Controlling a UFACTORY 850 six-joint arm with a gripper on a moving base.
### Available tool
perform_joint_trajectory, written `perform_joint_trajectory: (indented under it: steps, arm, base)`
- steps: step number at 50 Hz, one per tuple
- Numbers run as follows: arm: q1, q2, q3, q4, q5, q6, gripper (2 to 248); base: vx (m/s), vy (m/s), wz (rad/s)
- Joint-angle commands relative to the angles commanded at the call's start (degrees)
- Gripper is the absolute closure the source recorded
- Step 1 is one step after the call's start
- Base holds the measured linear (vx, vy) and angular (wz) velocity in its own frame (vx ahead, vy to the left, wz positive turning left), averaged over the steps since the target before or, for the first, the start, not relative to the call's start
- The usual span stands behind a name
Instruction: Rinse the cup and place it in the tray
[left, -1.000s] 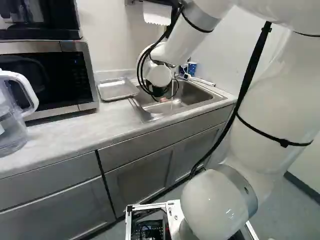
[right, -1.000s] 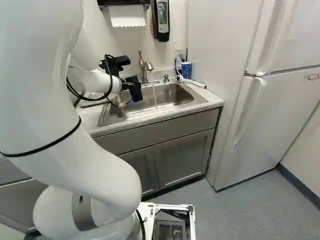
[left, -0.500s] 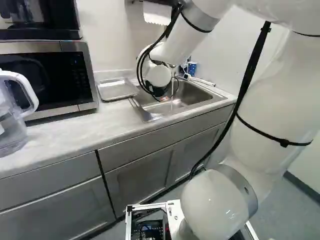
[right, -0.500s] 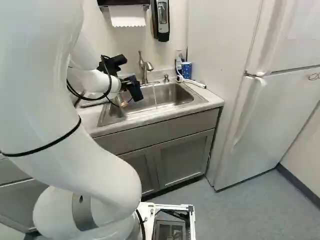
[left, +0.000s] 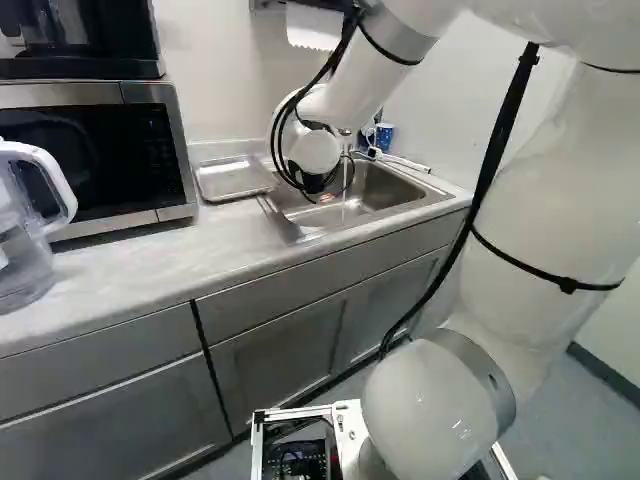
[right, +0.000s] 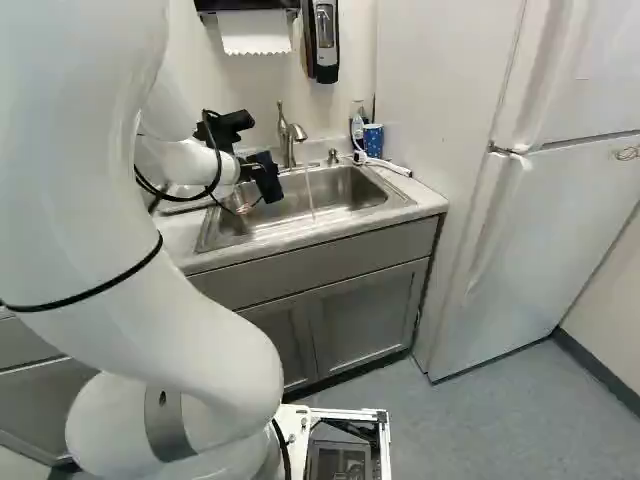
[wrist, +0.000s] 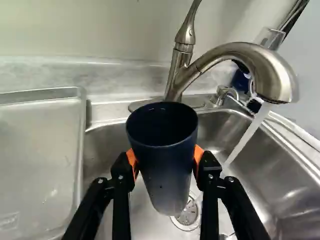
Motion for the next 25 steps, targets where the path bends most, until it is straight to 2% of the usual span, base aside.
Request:
perform_joint_trajectory:
  steps: [5,25]
  arm:
    - [0.54,-0.17,-0.18,0.00,0.00,3.09,126]
    - [0.56,-0.18,-0.19,-0.17,0.00,14.93,126]
  base:
    - [0.000,0.000,0.000]
    - [0.000,0.000,0.000]
